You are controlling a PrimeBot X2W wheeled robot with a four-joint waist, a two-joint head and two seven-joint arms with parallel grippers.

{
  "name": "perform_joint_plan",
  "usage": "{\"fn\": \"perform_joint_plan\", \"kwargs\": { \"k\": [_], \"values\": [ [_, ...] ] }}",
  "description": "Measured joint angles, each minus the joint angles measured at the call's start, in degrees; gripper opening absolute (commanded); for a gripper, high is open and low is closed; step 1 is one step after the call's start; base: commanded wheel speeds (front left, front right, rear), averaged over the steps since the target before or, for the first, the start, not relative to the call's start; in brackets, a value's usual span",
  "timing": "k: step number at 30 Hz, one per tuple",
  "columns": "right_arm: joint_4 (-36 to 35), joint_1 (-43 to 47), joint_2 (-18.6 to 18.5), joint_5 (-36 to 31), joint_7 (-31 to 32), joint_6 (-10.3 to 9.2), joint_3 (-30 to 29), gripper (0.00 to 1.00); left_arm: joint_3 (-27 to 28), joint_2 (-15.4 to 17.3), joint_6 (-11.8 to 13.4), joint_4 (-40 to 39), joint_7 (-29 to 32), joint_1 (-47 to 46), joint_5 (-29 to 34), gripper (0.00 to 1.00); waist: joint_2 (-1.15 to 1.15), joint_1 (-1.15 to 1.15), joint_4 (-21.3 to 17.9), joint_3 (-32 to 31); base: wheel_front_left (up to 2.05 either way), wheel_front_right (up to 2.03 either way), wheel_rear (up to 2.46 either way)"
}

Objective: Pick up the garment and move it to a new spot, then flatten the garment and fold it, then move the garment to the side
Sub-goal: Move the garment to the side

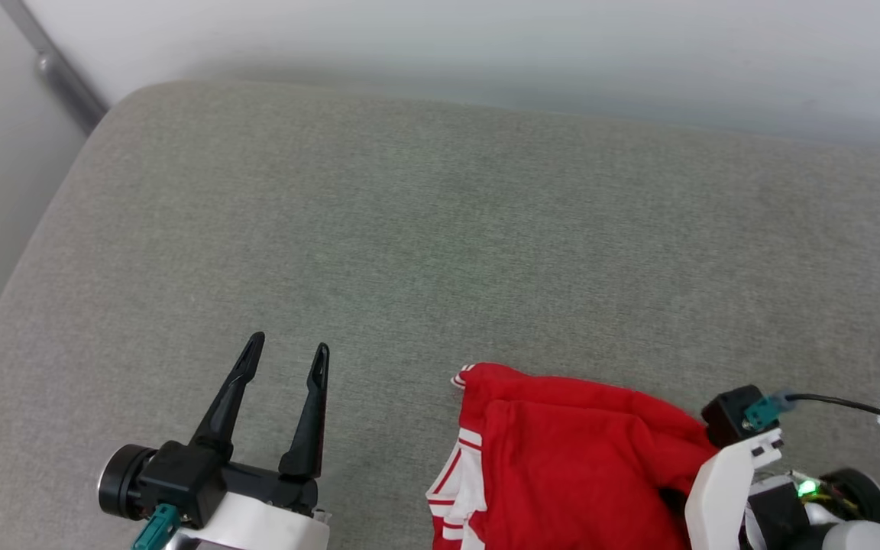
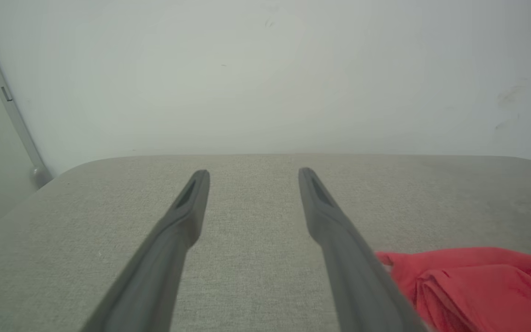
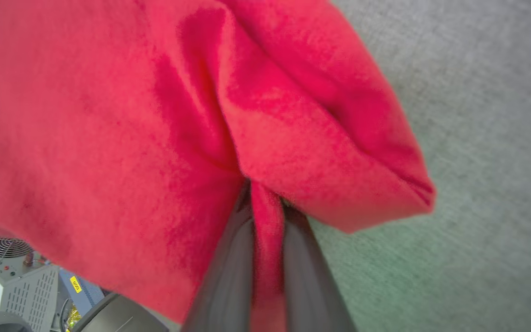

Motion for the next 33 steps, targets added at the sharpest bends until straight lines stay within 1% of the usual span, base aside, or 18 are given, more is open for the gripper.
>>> {"fn": "perform_joint_plan", "kwargs": {
  "k": [3,8,13,15,17,19,21,25,29,33],
  "values": [
    [-0.6,-2.0,-3.4,-2.3,-1.1,0.04,3.4,0.0,-0.5,0.0,0.0,0.1,0.0,0.0,-0.1,1.0,0.0,0.0,-1.6,-0.2,0.0,0.0,0.0],
    [-3.5,-9.0,-11.9,-5.7,-1.5,0.01,10.8,0.0,-1.3,0.1,0.0,-0.2,0.0,-0.8,-0.9,1.0,0.0,0.0,-6.2,0.3,0.0,0.0,0.0],
    [-5.0,-18.4,-23.9,-9.7,-3.4,0.02,19.8,0.0,-4.3,1.4,0.0,0.4,0.0,-4.0,-0.6,1.0,0.0,0.0,-12.5,2.2,0.0,0.0,0.0],
    [-4.5,-21.5,-27.6,-10.2,-4.6,0.02,21.8,0.0,-4.8,1.8,0.0,0.6,0.0,-5.2,-0.6,1.0,0.0,0.0,-15.3,3.2,0.0,0.0,0.0],
    [-4.1,-23.6,-29.3,-9.7,-5.8,0.01,23.2,0.0,-5.2,2.4,0.0,0.5,0.0,-6.4,-0.6,1.0,0.0,0.01,-18.2,4.3,0.0,0.0,0.0],
    [-3.3,-26.3,-31.1,-9.7,-7.6,0.04,24.2,0.0,-6.1,3.9,0.0,0.5,0.0,-7.8,-0.4,1.0,0.0,0.0,-21.0,5.6,0.0,0.0,0.0],
    [-1.3,-28.8,-32.4,-9.7,-9.7,0.02,23.9,0.0,-6.6,5.5,0.0,0.7,0.0,-9.4,0.4,1.0,0.0,0.01,-23.6,7.1,0.0,0.0,0.0],
    [3.9,-32.4,-34.0,-9.3,-13.7,0.03,24.0,0.0,-5.9,7.2,0.0,0.3,0.0,-12.4,0.7,1.0,0.0,0.01,-28.3,10.7,0.0,0.0,0.0],
    [10.2,-35.6,-34.9,-9.0,-18.5,0.03,23.1,0.0,-6.8,9.6,0.0,-0.4,0.0,-13.9,1.1,1.0,0.0,0.01,-31.9,14.6,0.0,0.0,0.0],
    [16.8,-36.1,-36.7,-9.3,-24.1,0.03,22.0,0.0,-8.0,10.9,0.0,-1.6,0.0,-16.6,1.5,1.0,0.0,0.01,-33.7,18.7,0.0,0.0,0.0]
  ]
}}
